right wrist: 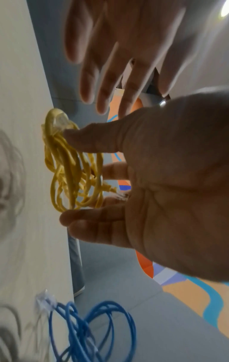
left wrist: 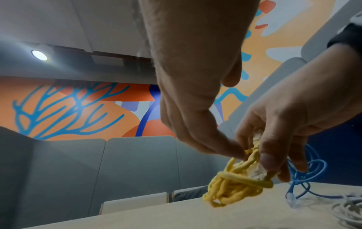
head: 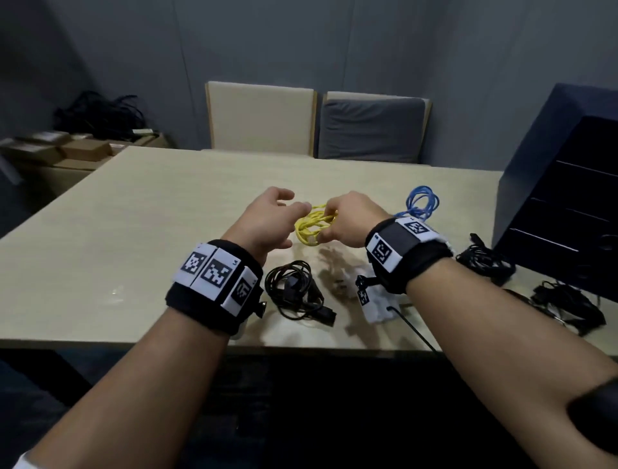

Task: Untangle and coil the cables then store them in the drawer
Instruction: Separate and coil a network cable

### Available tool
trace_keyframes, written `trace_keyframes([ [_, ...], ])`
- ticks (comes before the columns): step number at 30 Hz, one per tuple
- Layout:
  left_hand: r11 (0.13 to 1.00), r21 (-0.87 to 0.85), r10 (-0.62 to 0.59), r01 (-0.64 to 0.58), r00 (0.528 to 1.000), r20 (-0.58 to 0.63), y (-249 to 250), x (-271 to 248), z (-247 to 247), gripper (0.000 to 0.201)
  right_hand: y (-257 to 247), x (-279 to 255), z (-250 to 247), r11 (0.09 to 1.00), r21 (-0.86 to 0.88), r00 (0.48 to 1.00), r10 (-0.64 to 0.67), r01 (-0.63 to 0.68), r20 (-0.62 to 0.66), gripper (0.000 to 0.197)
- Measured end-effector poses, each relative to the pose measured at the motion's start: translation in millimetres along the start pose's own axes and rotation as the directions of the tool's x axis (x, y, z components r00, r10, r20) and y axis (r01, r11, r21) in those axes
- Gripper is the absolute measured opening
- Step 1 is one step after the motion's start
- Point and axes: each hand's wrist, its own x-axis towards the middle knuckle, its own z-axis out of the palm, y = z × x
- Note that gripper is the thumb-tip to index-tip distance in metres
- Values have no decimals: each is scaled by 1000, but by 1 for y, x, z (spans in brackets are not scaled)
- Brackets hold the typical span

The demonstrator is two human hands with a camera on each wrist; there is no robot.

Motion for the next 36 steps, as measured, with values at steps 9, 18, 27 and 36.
trace_keyframes([
  [9, 999, 41, 6, -6, 1000, 1, -1, 17, -10, 33, -11, 25, 13, 995, -101, 977, 42, -21, 210, 62],
  [18, 998, 22, 54, -56, 996, 70, 3, 14, 2, 31, 59, 26, -43, 973, 35, 939, 230, -228, -257, 56],
  [27, 998, -3, 66, -67, 992, 109, 9, 10, 28, 31, 120, 36, -32, 930, -125, 936, 331, -345, -121, 33],
  [36, 994, -42, 101, -97, 989, 111, 10, -1, 44, 27, 136, 15, -51, 933, 126, 841, 359, -338, -404, 22],
])
